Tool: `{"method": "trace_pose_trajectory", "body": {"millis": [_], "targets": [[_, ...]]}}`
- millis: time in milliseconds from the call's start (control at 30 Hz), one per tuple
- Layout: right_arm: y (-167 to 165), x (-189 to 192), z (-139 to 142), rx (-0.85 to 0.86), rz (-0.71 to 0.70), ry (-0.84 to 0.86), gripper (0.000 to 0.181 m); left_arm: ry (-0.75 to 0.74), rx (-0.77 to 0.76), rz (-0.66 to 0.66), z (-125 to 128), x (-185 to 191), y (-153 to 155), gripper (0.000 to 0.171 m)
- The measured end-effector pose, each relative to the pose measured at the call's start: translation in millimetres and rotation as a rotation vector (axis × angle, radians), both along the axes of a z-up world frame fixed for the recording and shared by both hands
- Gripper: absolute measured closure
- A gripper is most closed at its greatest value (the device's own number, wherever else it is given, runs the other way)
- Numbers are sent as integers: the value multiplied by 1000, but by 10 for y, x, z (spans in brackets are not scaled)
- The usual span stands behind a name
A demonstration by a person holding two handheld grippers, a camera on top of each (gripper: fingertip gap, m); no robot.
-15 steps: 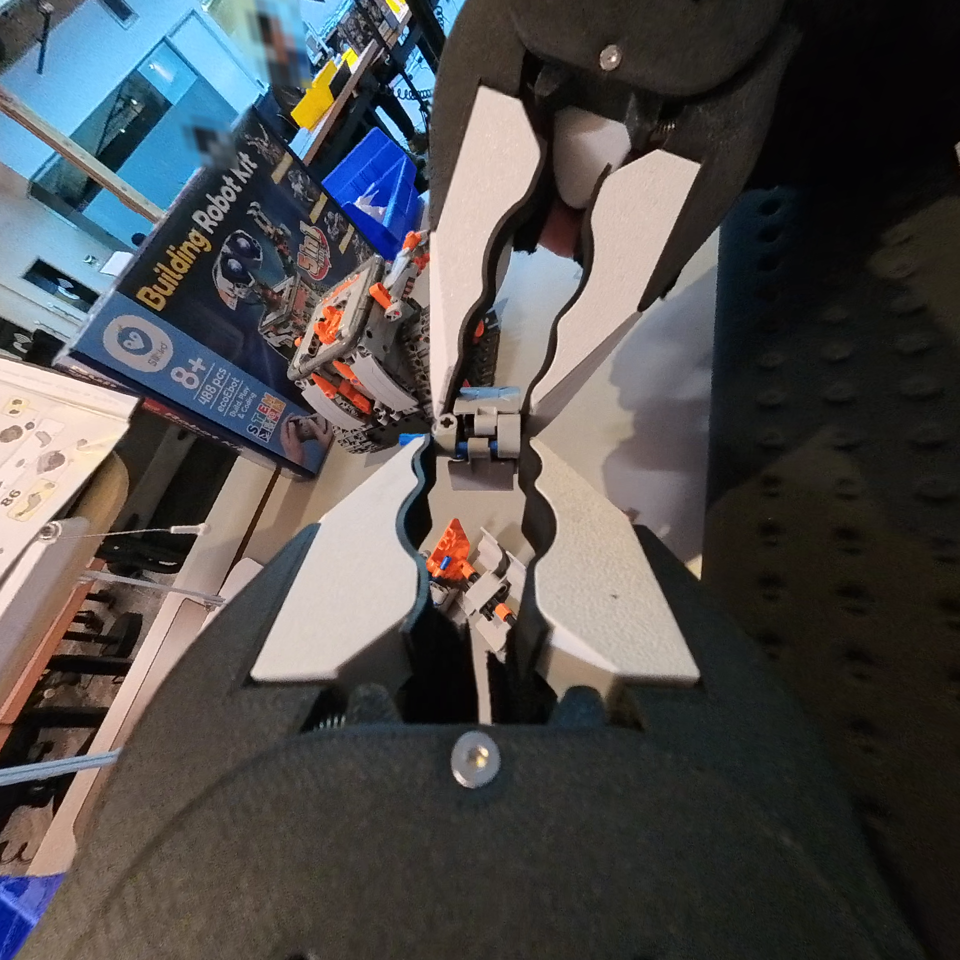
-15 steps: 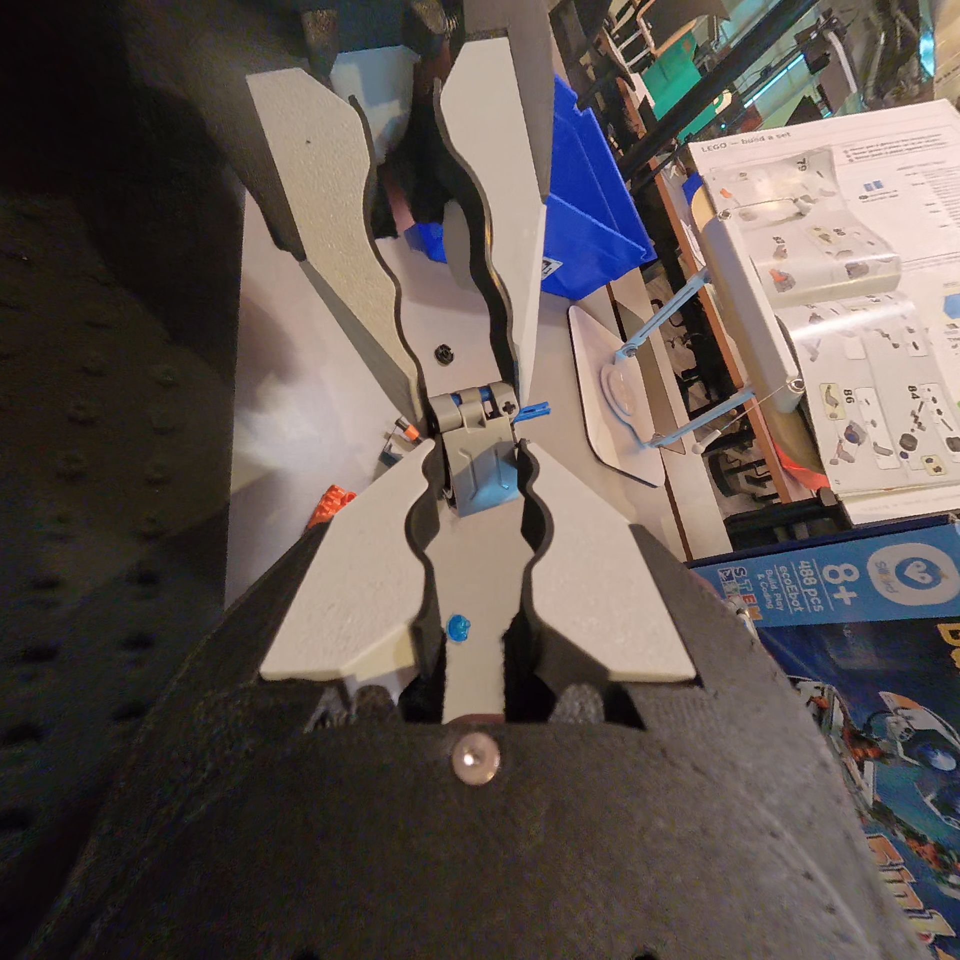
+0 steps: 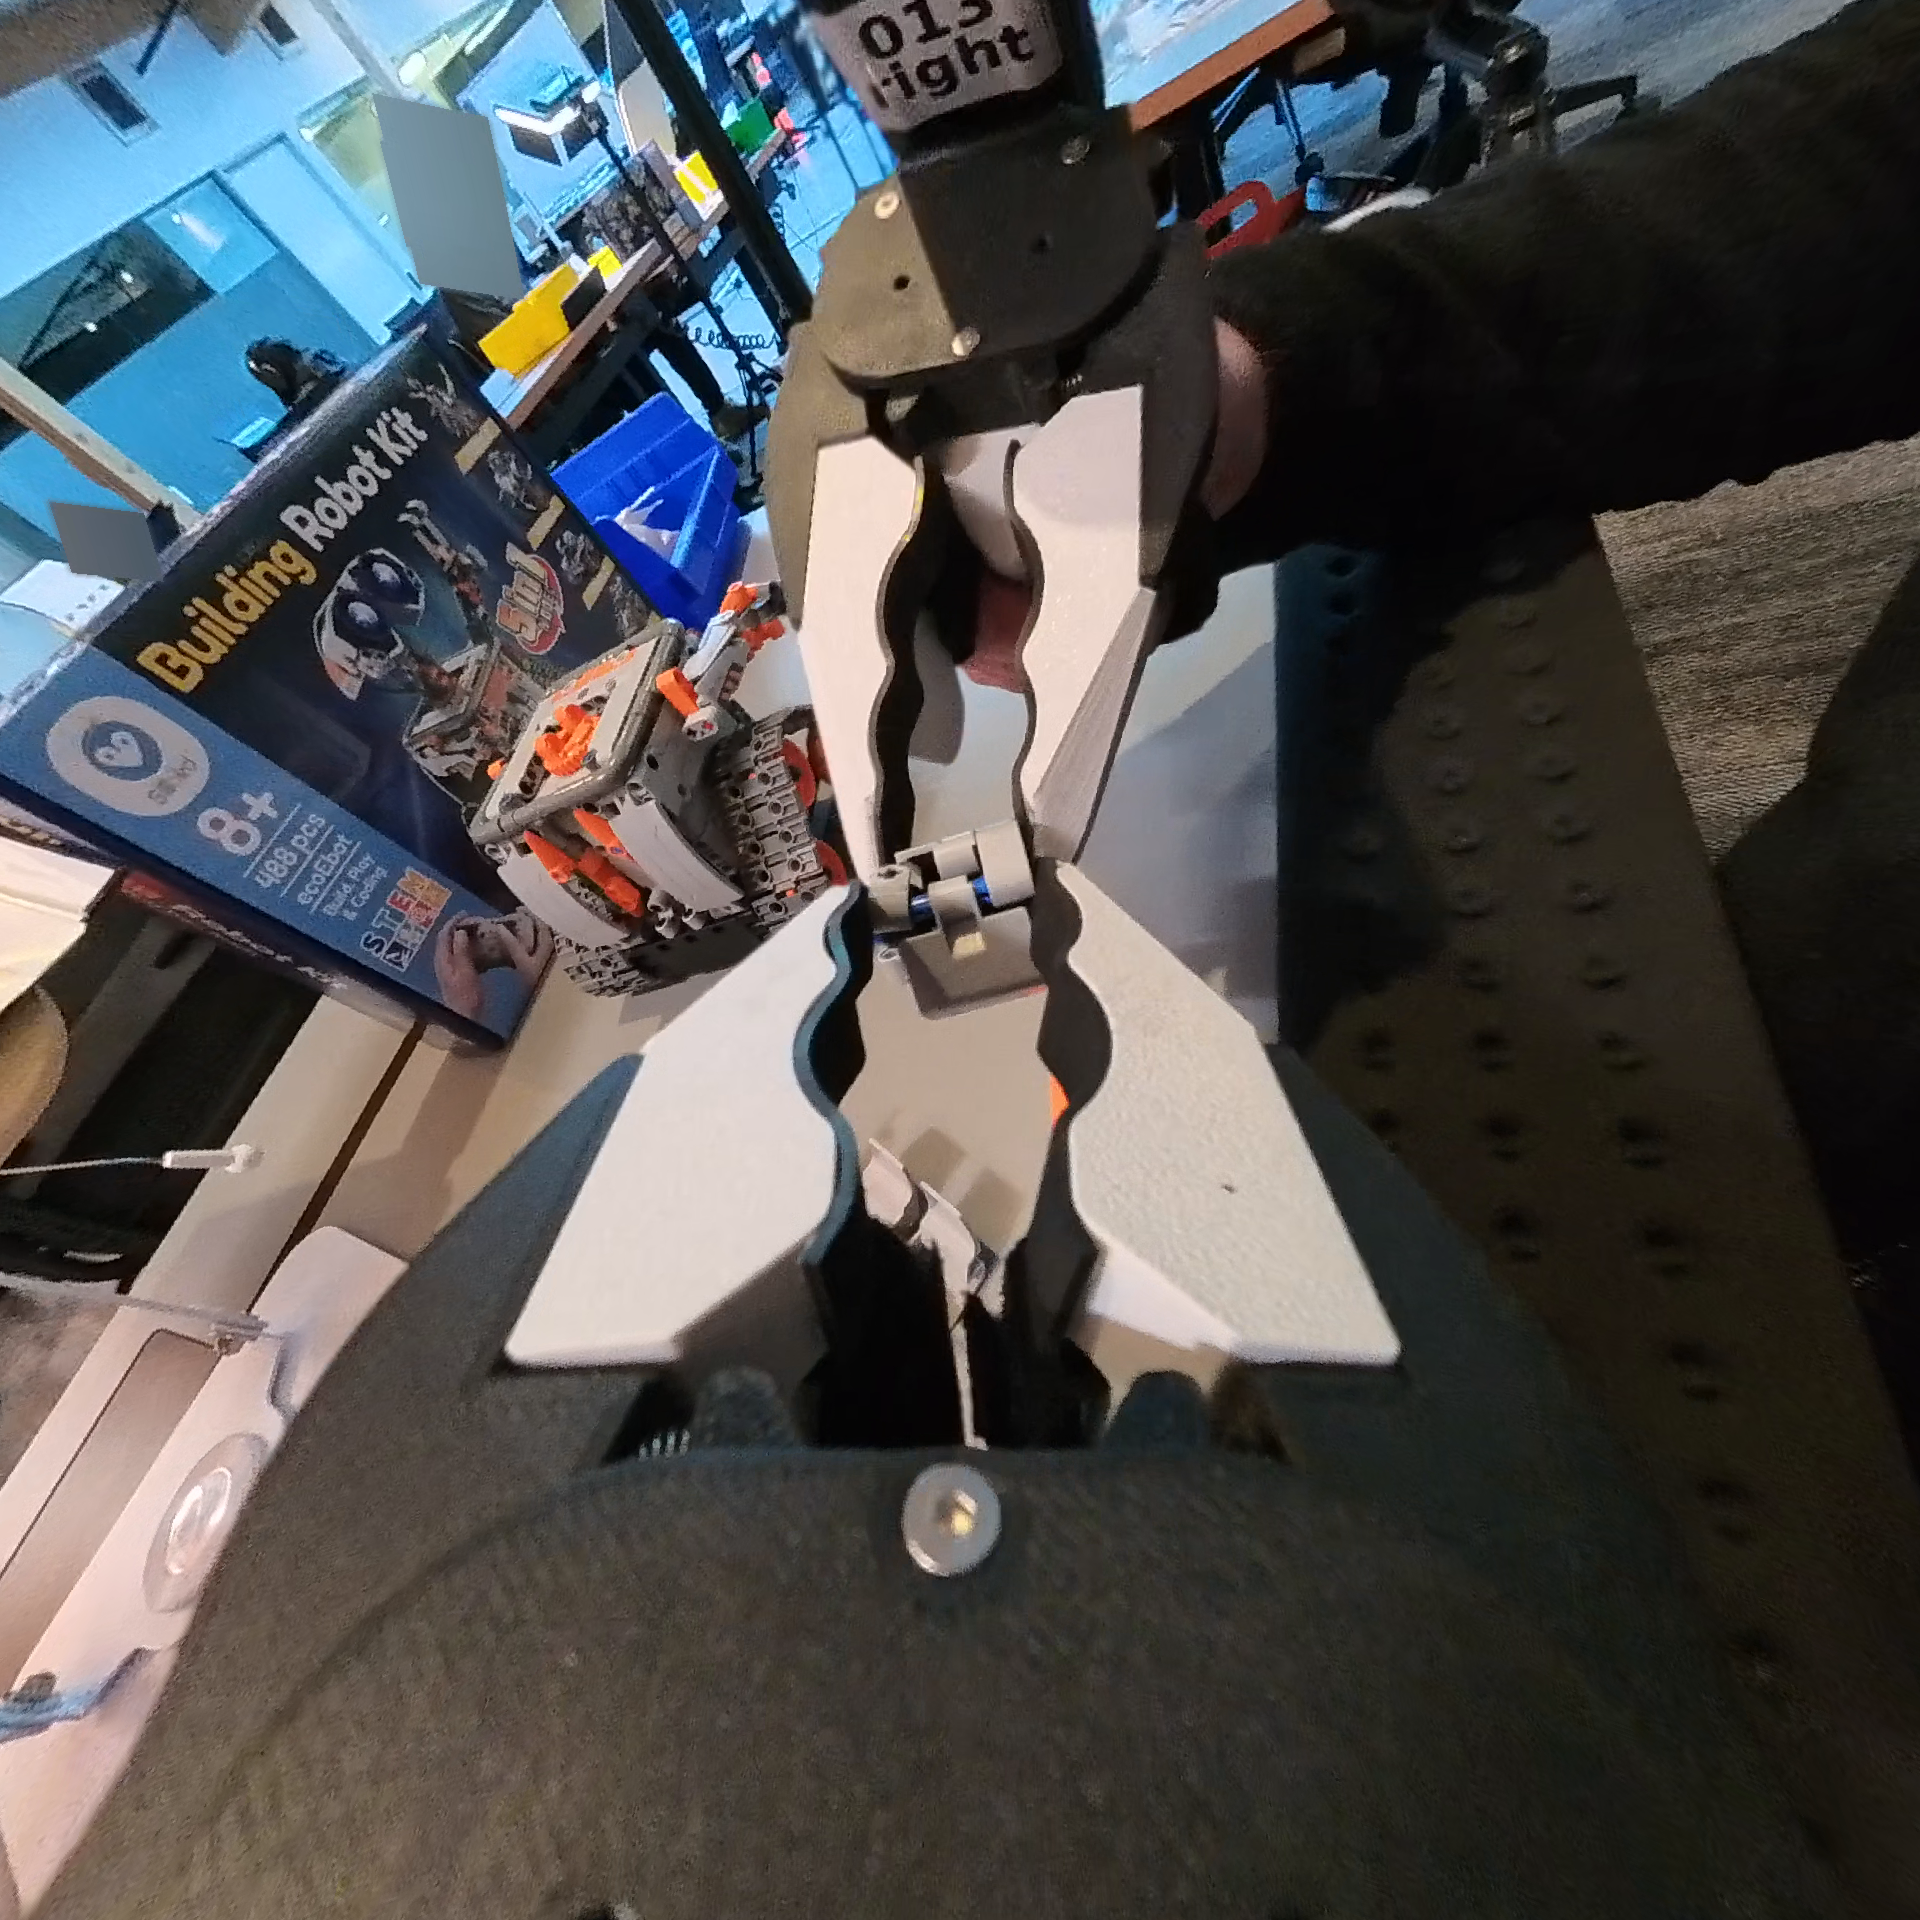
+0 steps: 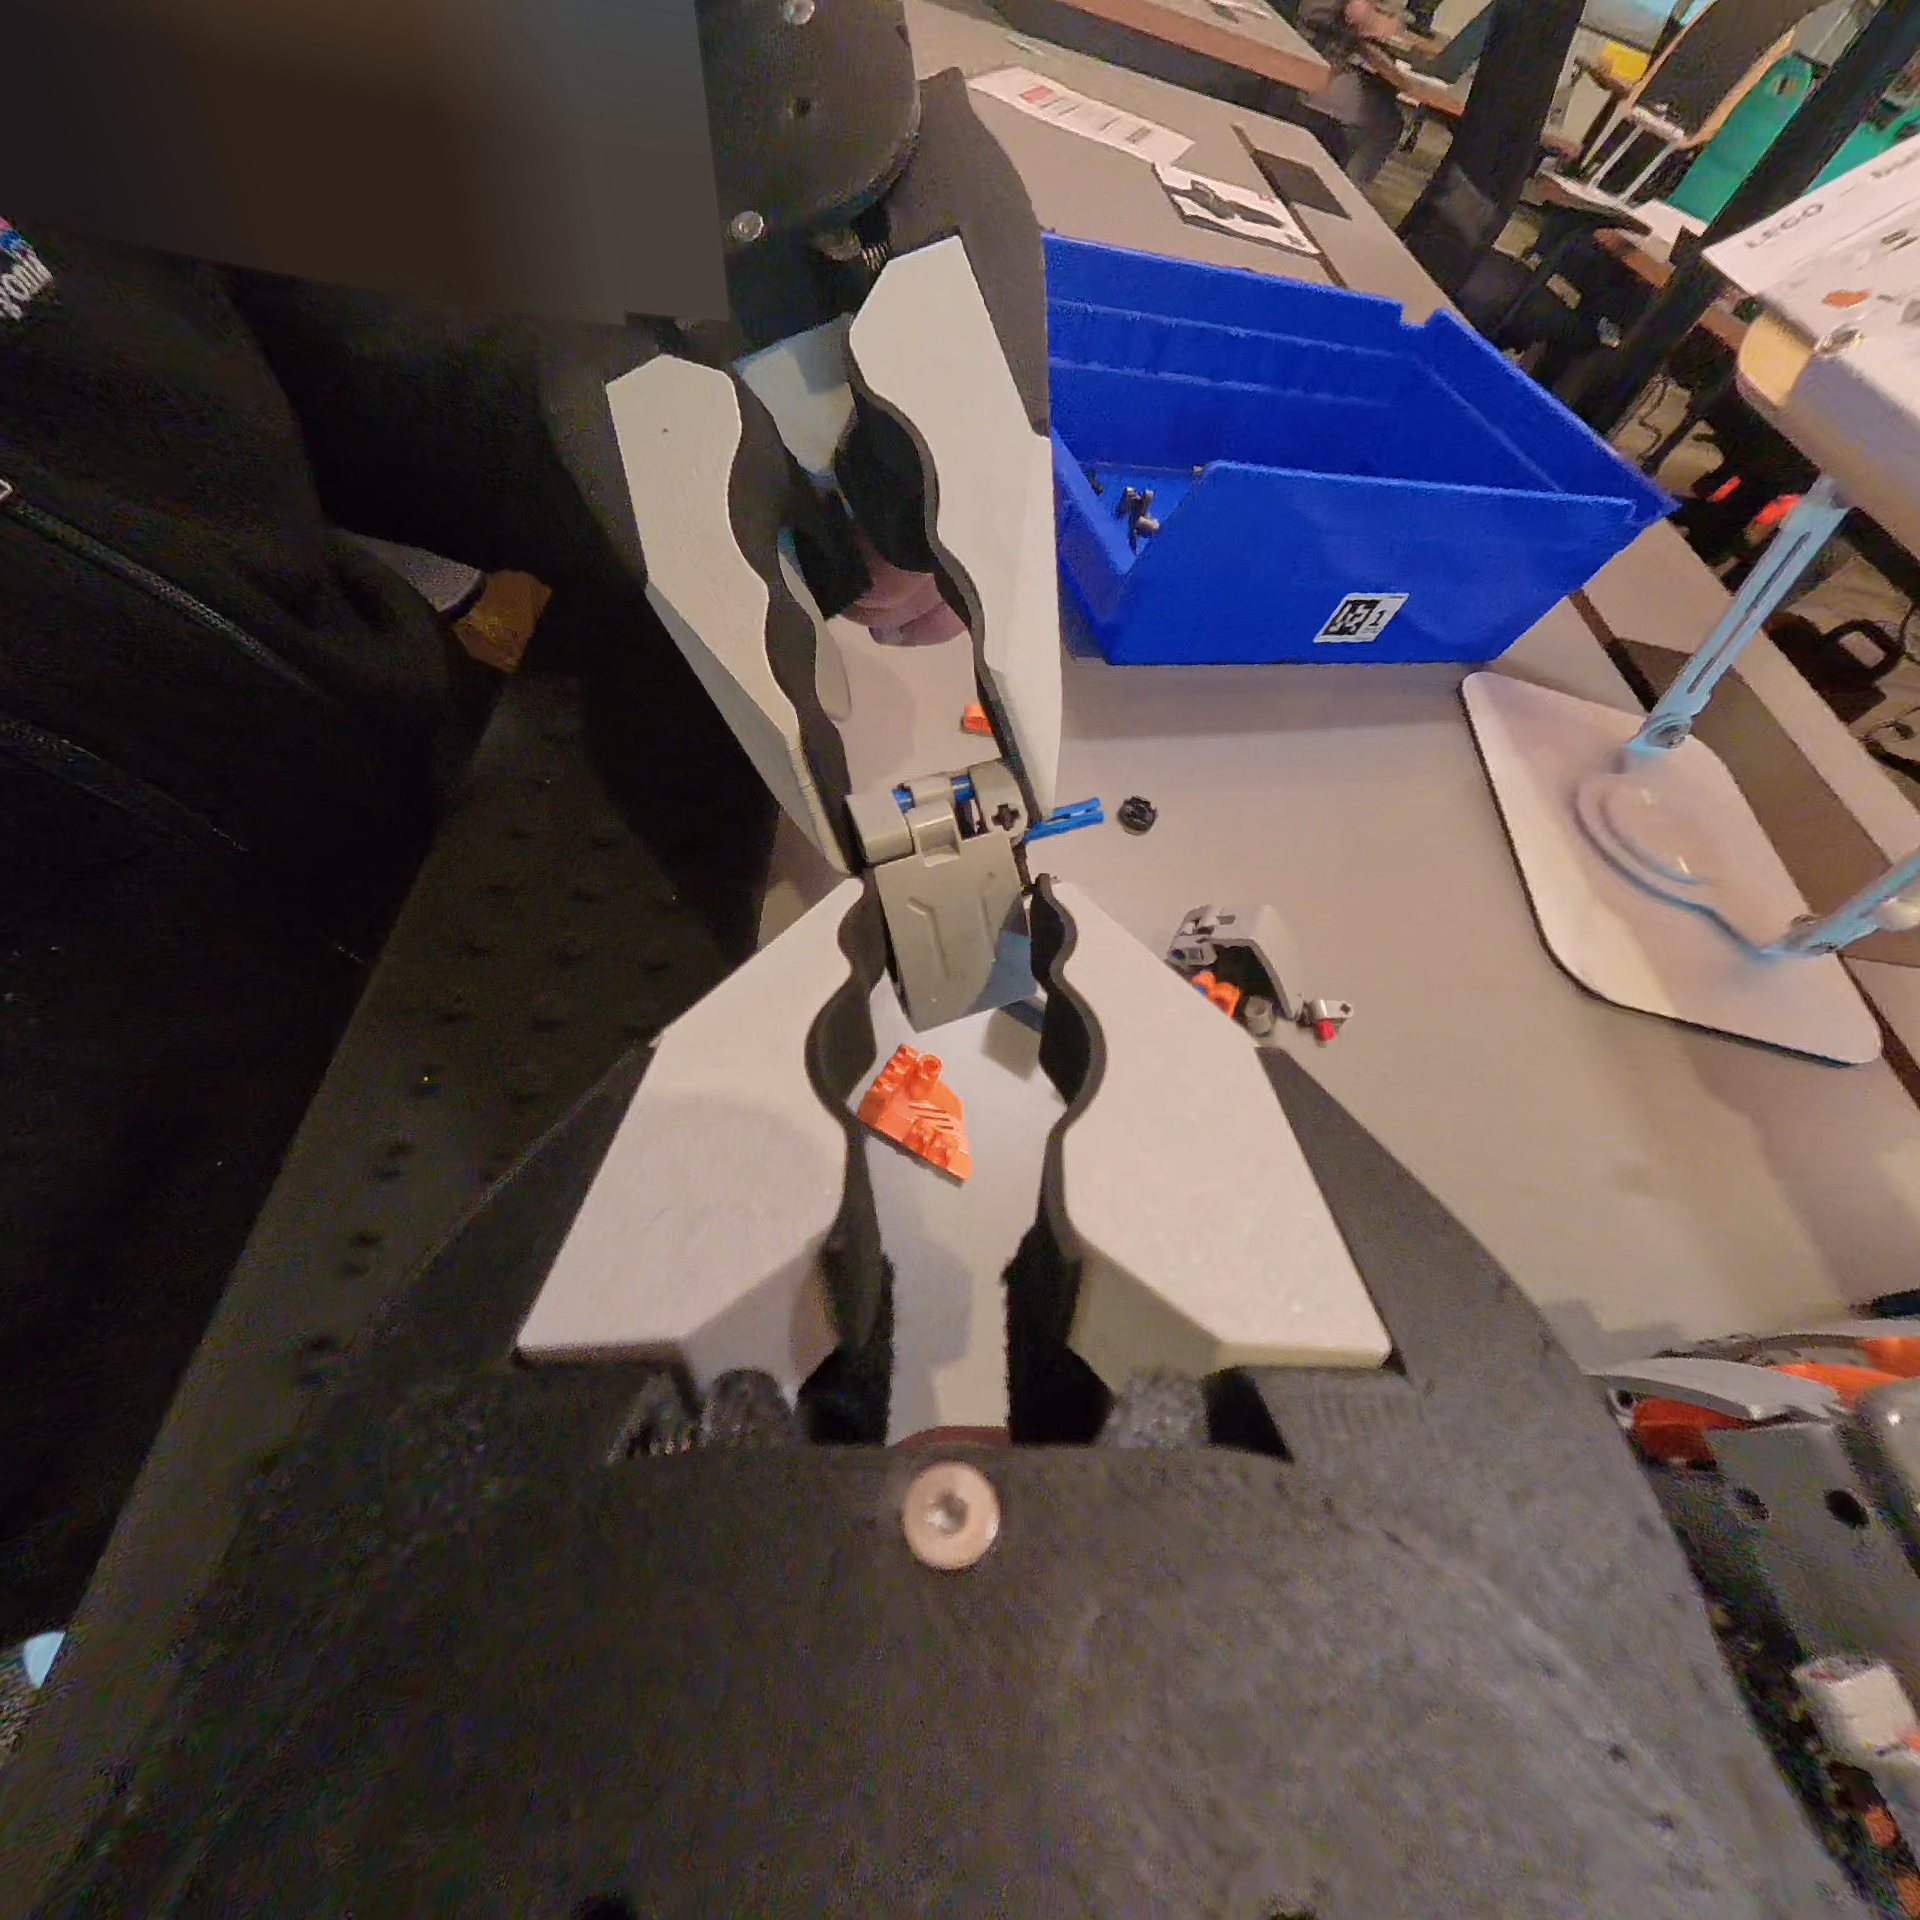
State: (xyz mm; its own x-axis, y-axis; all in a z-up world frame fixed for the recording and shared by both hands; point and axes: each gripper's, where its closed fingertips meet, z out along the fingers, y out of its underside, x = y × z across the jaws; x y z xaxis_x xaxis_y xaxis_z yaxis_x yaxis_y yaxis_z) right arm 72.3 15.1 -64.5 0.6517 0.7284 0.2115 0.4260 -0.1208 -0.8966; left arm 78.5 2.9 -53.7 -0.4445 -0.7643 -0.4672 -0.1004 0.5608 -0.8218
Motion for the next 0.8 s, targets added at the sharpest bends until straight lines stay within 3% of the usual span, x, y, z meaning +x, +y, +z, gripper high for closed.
{"method": "trace_pose_trajectory", "body": {"millis": [100,233,300,367,467,800], "targets": [[22,20,-5,3,-23,6,156,2,-8,22,-19,20,28,143],[38,40,56,-4,-21,126,157,50,-213,-3,48,59,56,141],[45,72,131,2,-21,201,157,3,-238,11,110,63,94,128],[58,110,182,21,-30,231,157,-20,-220,14,120,48,99,138],[93,114,156,49,-62,189,156,-21,-227,40,106,67,126,147],[56,112,172,194,-93,-81,145,5,-68,32,7,37,145,148]]}}
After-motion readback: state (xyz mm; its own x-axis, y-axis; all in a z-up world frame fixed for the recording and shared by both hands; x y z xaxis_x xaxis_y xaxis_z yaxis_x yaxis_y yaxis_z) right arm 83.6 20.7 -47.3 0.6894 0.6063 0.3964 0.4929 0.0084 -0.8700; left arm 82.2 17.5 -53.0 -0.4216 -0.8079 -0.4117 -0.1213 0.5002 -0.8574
